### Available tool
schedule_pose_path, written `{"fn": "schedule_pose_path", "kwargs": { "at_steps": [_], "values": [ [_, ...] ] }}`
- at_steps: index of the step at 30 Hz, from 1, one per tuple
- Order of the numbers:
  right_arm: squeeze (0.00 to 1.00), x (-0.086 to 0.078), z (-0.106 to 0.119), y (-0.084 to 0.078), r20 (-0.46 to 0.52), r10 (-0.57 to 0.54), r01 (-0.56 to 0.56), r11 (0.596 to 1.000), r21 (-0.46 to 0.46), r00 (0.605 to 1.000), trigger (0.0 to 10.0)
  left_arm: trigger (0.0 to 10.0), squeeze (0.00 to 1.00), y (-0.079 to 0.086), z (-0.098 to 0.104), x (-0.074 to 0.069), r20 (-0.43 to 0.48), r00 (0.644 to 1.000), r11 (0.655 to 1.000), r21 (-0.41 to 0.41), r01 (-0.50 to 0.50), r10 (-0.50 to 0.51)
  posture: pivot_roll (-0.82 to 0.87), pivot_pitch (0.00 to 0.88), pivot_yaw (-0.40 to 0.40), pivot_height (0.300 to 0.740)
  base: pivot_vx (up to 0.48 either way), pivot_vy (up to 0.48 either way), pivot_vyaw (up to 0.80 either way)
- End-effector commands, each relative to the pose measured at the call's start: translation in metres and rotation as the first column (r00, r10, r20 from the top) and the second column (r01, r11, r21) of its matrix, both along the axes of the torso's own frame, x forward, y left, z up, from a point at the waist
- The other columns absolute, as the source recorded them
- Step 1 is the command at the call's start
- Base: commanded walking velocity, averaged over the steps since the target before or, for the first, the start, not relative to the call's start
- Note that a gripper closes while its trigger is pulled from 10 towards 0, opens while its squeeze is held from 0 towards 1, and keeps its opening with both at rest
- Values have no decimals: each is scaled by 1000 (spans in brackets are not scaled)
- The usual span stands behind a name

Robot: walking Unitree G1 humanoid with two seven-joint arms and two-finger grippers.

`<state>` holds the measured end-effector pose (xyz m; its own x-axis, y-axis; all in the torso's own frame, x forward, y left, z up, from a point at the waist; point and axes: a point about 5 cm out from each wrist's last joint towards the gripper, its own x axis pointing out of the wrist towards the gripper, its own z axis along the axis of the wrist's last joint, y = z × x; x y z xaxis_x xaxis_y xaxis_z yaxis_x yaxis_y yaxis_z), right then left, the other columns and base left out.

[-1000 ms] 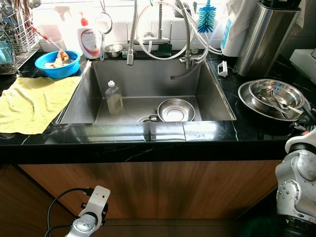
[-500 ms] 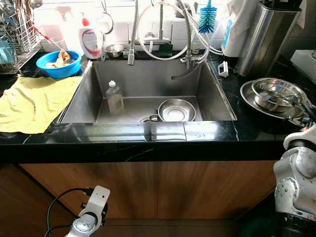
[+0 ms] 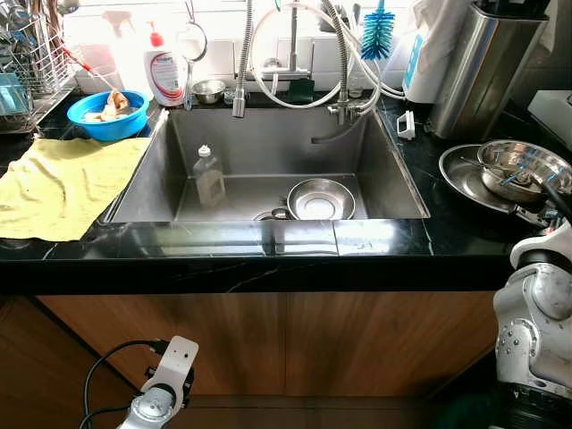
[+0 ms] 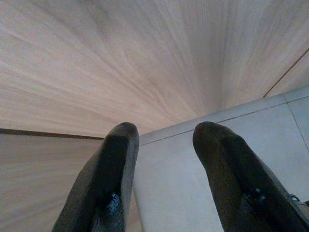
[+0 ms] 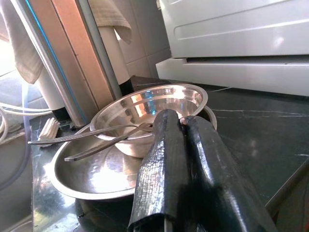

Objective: Kitchen organization

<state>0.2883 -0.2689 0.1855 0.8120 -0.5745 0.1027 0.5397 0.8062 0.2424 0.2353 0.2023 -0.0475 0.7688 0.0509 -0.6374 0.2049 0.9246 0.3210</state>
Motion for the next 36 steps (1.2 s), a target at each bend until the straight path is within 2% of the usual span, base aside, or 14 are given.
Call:
{"fn": "schedule_pose_path", "kwargs": {
  "at_steps": [1,8,9,12,26,29,32,36],
  "values": [
    [0,3,2,2,0,23,-23,1000,7,1000,10000,10000,0,5,-2,-3,-15,1000,1000,23,-6,7,-66,0,17,740,0,0,0],
    [0,7,13,7,19,71,-70,997,-35,997,10000,10000,0,6,-2,-3,-16,1000,1000,27,-9,10,-67,0,17,740,0,0,0],
    [0,8,17,10,17,95,-93,993,-73,995,10000,10000,0,6,-2,-3,-16,1000,1000,28,-10,10,-67,0,17,740,0,0,0],
    [0,10,22,15,21,121,-118,987,-112,992,10000,10000,0,6,-2,-3,-15,1000,1000,28,-11,12,-67,0,17,740,0,0,0],
    [0,11,40,23,71,171,-158,974,-162,983,10000,10000,0,6,-1,-3,-12,1000,1000,24,-18,18,-68,0,15,740,0,0,0],
    [0,13,47,29,75,212,-192,957,-216,974,10000,10000,0,6,-1,-2,-10,1000,999,25,-20,20,-70,0,15,740,0,0,0],
    [0,16,51,39,73,309,-282,925,-255,948,10000,10000,0,6,-1,-2,-8,1000,999,26,-22,22,-70,0,15,740,0,0,0],
    [0,20,51,69,-11,558,-533,786,-315,830,10000,10000,0,7,-1,-2,-6,1000,999,30,-23,23,-72,0,16,740,0,0,0]
  ]
}}
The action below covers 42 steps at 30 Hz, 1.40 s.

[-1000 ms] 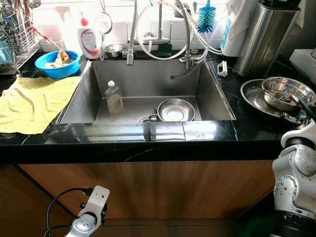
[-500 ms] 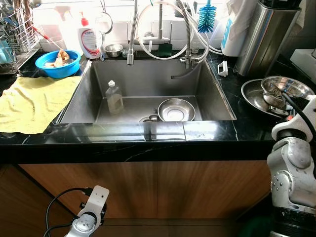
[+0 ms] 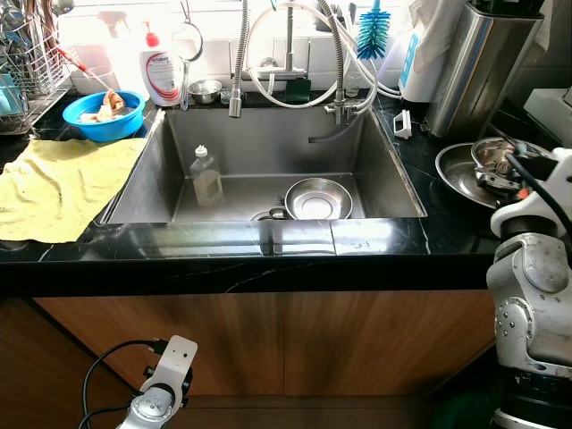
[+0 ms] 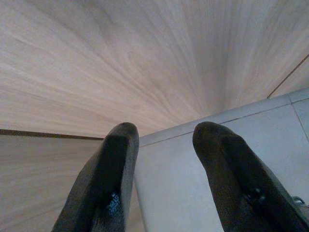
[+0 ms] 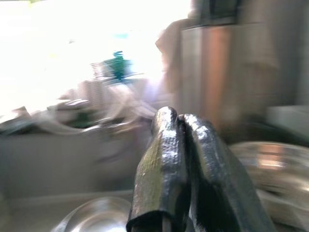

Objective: Kitchen organization

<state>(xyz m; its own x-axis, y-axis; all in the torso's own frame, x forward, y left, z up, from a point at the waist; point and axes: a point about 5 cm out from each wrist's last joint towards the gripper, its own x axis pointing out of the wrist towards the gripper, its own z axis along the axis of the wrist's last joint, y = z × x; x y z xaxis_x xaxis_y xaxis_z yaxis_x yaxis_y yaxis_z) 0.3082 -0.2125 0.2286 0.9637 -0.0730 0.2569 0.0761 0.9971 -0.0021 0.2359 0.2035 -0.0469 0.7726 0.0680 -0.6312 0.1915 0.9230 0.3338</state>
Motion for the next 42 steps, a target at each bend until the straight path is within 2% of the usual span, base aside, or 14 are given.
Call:
{"fn": "schedule_pose_path", "kwargs": {
  "at_steps": [1,3,5,8,11,15,17,20,27,32,34,42],
  "values": [
    [0,1,8,17,-1,135,-135,990,-44,991,10000,10000,0,5,-1,-2,-13,1000,1000,18,-11,12,-72,0,16,740,0,0,0],
    [0,1,6,21,-20,174,-175,983,-61,985,10000,10000,0,5,-1,-2,-13,1000,1000,19,-12,12,-71,0,15,740,0,0,0],
    [0,5,-1,29,-87,249,-257,962,-94,965,10000,10000,0,6,-1,-2,-11,1000,1000,19,-15,15,-68,0,13,740,0,0,0],
    [0,14,-12,30,-156,287,-303,949,-92,945,10000,10000,0,6,-1,-3,-12,1000,1000,21,-19,19,-67,0,11,740,0,0,0],
    [0,21,-18,27,-182,284,-302,949,-85,941,10000,10000,0,6,-1,-3,-13,1000,1000,21,-20,20,-65,0,10,740,0,0,0],
    [0,35,-31,24,-227,293,-300,954,3,929,10000,10000,0,6,-2,-3,-14,1000,1000,20,-22,22,-59,0,7,740,0,0,0],
    [0,42,-34,23,-248,296,-305,952,1,923,10000,10000,0,6,-1,-3,-13,1000,1000,19,-23,24,-58,0,7,740,0,0,0],
    [0,53,-37,21,-257,315,-315,948,45,914,10000,10000,0,6,-1,-2,-11,1000,999,17,-27,27,-54,0,4,740,0,0,0],
    [0,65,-40,26,-267,353,-347,935,70,897,10000,10000,0,6,-1,-2,-10,999,999,15,-32,32,-48,0,-2,740,0,0,0],
    [0,67,-50,26,-301,358,-348,933,88,884,10000,10000,0,5,-1,-2,-13,999,999,13,-31,31,-50,0,-2,740,0,0,0],
    [0,68,-58,23,-334,320,-311,947,83,887,10000,10000,0,4,-1,-2,-14,999,999,12,-31,31,-47,0,-6,740,0,0,0],
    [0,71,-58,22,-326,310,-297,951,91,893,10000,10000,0,4,-2,-3,-16,999,999,12,-31,31,-47,0,-5,740,0,0,0]
  ]
}}
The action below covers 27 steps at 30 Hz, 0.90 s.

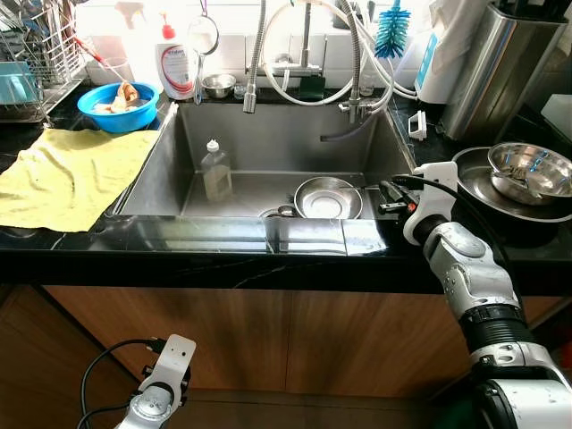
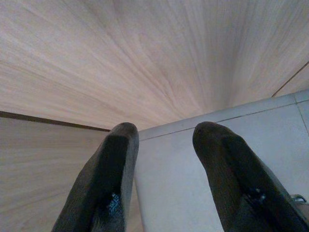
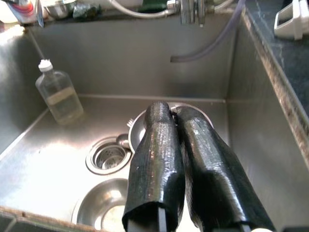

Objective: Kitchen organization

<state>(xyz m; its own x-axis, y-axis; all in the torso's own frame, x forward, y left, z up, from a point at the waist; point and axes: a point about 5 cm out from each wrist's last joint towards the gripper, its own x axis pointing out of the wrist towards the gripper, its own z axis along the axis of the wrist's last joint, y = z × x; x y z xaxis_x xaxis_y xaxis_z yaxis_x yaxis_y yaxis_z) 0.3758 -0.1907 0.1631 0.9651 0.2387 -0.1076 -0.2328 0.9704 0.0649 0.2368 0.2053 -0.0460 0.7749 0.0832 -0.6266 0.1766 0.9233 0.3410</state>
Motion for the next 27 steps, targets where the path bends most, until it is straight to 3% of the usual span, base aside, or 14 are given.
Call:
{"fn": "schedule_pose_path", "kwargs": {
  "at_steps": [1,2,3,5,6,14,15,17,18,20,21,23,24,27],
  "values": [
    [0,4,7,0,27,-8,8,1000,8,1000,10000,10000,0,3,-3,-4,-22,1000,1000,5,-17,17,-47,0,-4,740,0,0,0],
    [192,4,7,0,25,-12,12,1000,7,1000,10000,10000,0,3,-3,-4,-22,1000,1000,5,-16,17,-47,0,-4,740,0,0,0],
    [859,4,6,0,24,-17,17,1000,8,1000,10000,10000,0,3,-3,-4,-22,1000,1000,5,-16,16,-45,0,-5,740,0,0,0],
    [859,5,6,0,21,-22,22,1000,9,1000,10000,10000,0,3,-3,-4,-22,1000,1000,5,-16,17,-44,0,-5,740,0,0,0],
    [1000,5,6,0,19,-33,32,999,10,999,10000,10000,0,3,-3,-4,-22,1000,1000,5,-16,16,-44,0,-4,740,0,0,0],
    [1000,6,7,-2,23,-50,50,999,7,998,10000,10000,0,4,-3,-5,-25,1000,1000,7,-16,16,-45,0,-4,740,0,0,0],
    [671,7,9,-2,32,-56,56,998,7,998,10000,10000,0,4,-3,-5,-25,1000,1000,7,-16,16,-44,0,-3,740,0,0,0],
    [671,7,10,-2,39,-61,60,998,8,997,10000,10000,0,4,-3,-5,-25,1000,1000,7,-16,16,-44,0,-3,740,0,0,0],
    [0,7,21,-3,103,-91,94,995,-28,990,10000,10000,0,4,-3,-5,-24,1000,1000,8,-16,16,-45,0,-3,740,0,0,0],
    [0,7,25,-4,131,-105,112,993,-43,986,10000,10000,0,4,-3,-5,-24,1000,1000,8,-16,16,-45,0,-3,740,0,0,0],
    [0,5,37,-5,213,-137,161,982,-99,967,10000,10000,0,4,-3,-5,-24,1000,1000,9,-17,17,-44,0,-2,740,0,0,0],
    [0,3,42,-6,254,-157,193,974,-121,954,10000,10000,0,4,-3,-5,-24,1000,1000,10,-17,17,-46,0,-2,740,0,0,0],
    [0,-4,52,-8,333,-197,257,955,-146,922,10000,10000,0,5,-3,-6,-24,1000,1000,11,-16,16,-48,0,-1,740,0,0,0],
    [0,-20,66,-13,441,-267,358,924,-136,857,10000,10000,0,5,-4,-7,-25,1000,1000,12,-15,16,-52,0,0,740,0,0,0]
  ]
}}
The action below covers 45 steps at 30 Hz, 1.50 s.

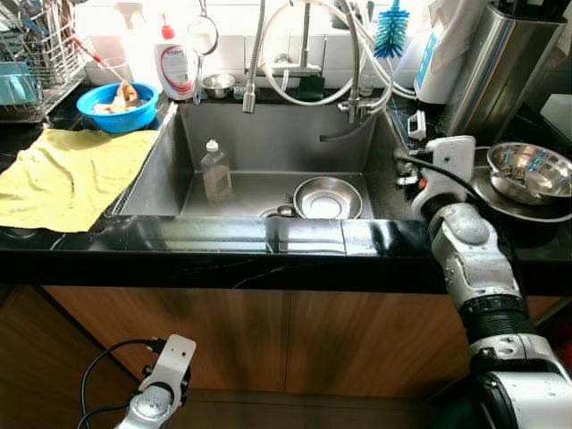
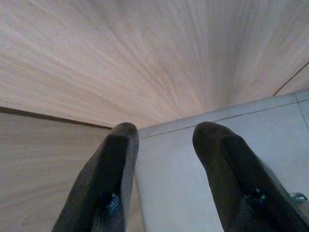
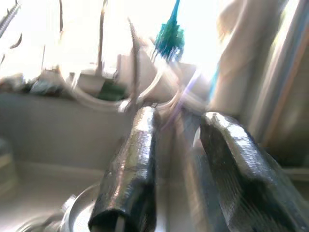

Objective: Kitchen organization

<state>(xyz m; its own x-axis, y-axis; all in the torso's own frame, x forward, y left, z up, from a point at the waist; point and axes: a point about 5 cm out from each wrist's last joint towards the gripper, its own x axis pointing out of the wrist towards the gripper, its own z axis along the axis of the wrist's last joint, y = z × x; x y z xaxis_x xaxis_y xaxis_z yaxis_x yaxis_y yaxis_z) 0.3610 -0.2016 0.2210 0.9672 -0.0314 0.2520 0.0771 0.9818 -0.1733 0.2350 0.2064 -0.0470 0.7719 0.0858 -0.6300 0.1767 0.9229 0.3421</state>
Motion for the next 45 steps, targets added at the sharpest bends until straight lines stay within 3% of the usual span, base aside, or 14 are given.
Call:
{"fn": "schedule_pose_path", "kwargs": {
  "at_steps": [1,7,8,9,14,16,17,33,35,36,38,40,41,45],
  "values": [
    [0,-5,8,-2,47,-39,39,999,-8,998,10000,10000,0,4,-3,-5,-21,1000,1000,9,-14,14,-52,0,0,740,0,0,0],
    [0,-29,12,-19,122,-190,188,982,34,974,10000,10000,0,3,-3,-5,-23,1000,1000,10,-12,12,-56,0,1,740,0,0,0],
    [212,-37,10,-26,126,-241,237,971,42,962,10000,10000,0,3,-4,-6,-24,1000,1000,10,-11,11,-59,0,1,740,0,0,0],
    [1000,-43,8,-30,129,-276,272,961,47,952,10000,10000,0,3,-4,-6,-24,1000,1000,10,-11,11,-60,0,1,740,0,0,0],
    [1000,-63,-8,-52,71,-424,416,904,96,903,10000,10000,0,2,-4,-5,-25,1000,1000,8,-5,5,-64,0,4,740,0,0,0],
    [24,-64,-12,-52,44,-425,419,903,94,904,10000,10000,0,1,-4,-5,-25,1000,1000,7,-3,3,-64,0,5,740,0,0,0],
    [0,-63,-14,-51,29,-420,416,905,90,907,10000,10000,0,1,-4,-5,-25,1000,1000,7,-1,2,-62,0,5,740,0,0,0],
    [0,-35,-3,-41,-64,-211,204,973,-107,975,10000,10000,0,1,-3,-4,-23,1000,1000,8,2,-2,-50,0,2,740,0,0,0],
    [435,-32,-5,-41,-99,-209,192,969,-157,973,10000,10000,0,1,-3,-4,-24,1000,1000,7,2,-2,-50,0,2,740,0,0,0],
    [1000,-30,-7,-42,-119,-211,191,969,-157,970,10000,10000,0,1,-3,-4,-25,1000,1000,6,3,-3,-50,0,3,740,0,0,0],
    [1000,-27,-9,-43,-150,-208,183,969,-164,967,10000,10000,0,0,-3,-4,-26,1000,1000,6,4,-4,-49,0,3,740,0,0,0],
    [678,-25,-11,-43,-171,-219,184,963,-198,961,10000,10000,0,0,-4,-5,-26,1000,1000,5,4,-4,-46,0,2,740,0,0,0],
    [0,-24,-11,-44,-172,-222,186,961,-203,960,10000,10000,0,0,-4,-5,-26,1000,1000,5,4,-4,-46,0,2,740,0,0,0],
    [0,-21,-12,-41,-203,-197,144,958,-248,959,10000,10000,0,0,-3,-3,-23,1000,1000,3,6,-6,-51,0,6,740,0,0,0]
  ]
}}
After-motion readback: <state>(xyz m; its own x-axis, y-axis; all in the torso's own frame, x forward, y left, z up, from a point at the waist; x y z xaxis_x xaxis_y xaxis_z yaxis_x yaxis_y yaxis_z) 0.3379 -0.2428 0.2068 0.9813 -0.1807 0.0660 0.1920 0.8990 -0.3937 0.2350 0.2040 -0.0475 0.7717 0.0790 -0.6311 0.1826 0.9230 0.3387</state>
